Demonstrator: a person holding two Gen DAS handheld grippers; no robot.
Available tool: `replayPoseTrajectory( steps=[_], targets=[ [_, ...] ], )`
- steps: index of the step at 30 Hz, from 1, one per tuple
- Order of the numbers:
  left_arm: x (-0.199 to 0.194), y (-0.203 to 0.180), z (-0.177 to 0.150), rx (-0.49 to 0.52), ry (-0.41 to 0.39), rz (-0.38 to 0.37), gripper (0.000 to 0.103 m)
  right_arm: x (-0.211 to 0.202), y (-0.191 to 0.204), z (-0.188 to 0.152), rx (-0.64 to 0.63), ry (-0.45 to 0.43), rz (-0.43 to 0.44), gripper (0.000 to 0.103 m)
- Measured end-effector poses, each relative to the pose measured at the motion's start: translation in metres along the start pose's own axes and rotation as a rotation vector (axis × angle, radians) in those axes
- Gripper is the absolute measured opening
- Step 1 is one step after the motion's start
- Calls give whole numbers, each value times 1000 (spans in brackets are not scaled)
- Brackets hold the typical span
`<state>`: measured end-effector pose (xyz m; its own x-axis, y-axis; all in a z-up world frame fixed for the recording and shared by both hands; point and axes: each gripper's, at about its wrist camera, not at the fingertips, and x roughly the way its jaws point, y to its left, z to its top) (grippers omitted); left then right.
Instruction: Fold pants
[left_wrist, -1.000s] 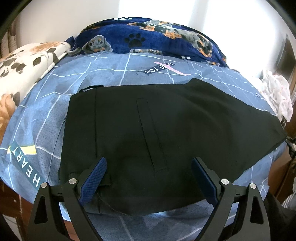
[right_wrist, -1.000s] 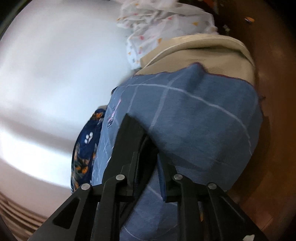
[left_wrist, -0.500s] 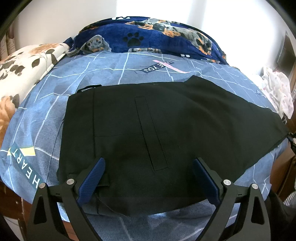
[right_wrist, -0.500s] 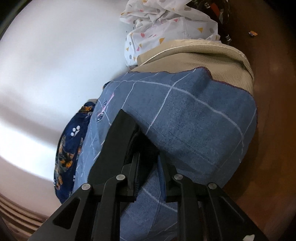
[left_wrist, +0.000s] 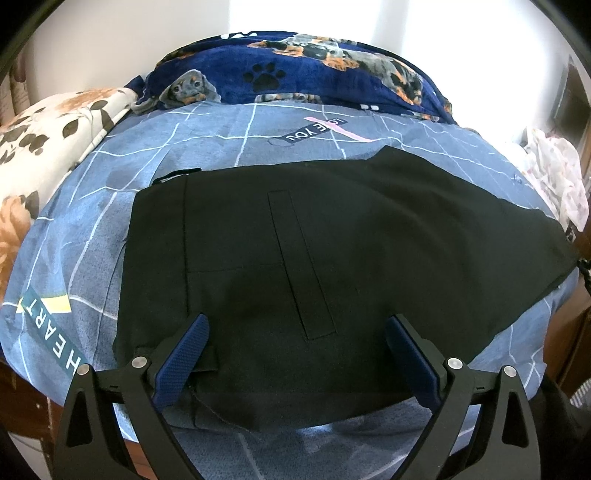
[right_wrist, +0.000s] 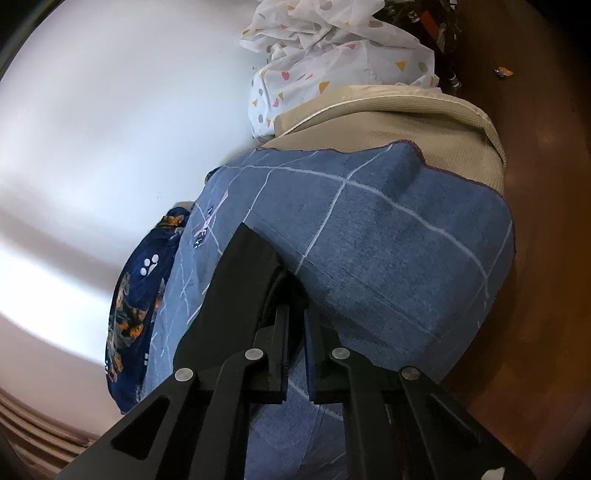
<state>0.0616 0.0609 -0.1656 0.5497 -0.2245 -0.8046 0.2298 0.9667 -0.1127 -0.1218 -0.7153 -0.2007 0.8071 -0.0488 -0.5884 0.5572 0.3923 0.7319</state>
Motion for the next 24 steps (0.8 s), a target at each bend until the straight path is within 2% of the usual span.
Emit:
replayPoseTrajectory(
  steps=[3,7,11,17,22,24],
  targets=[
    [0,0,0,2,1,3,97,3,-4,3,38,9,56,12],
    [2,0,-1,9,2,10,97,8,-10,4,94,2,77,12],
    [2,0,-1,8,1,7,98,11,0,5,46,10,8,5],
    [2,-2,-2,16,3,9,98,7,16,10,-54,14,-122,3],
    [1,-2,-3,15,0,3,98,9,9,13,-8,9,-106,3],
    [1,-2,-3,15,0,4,98,9,0,14,43,13,-68,3]
  ],
)
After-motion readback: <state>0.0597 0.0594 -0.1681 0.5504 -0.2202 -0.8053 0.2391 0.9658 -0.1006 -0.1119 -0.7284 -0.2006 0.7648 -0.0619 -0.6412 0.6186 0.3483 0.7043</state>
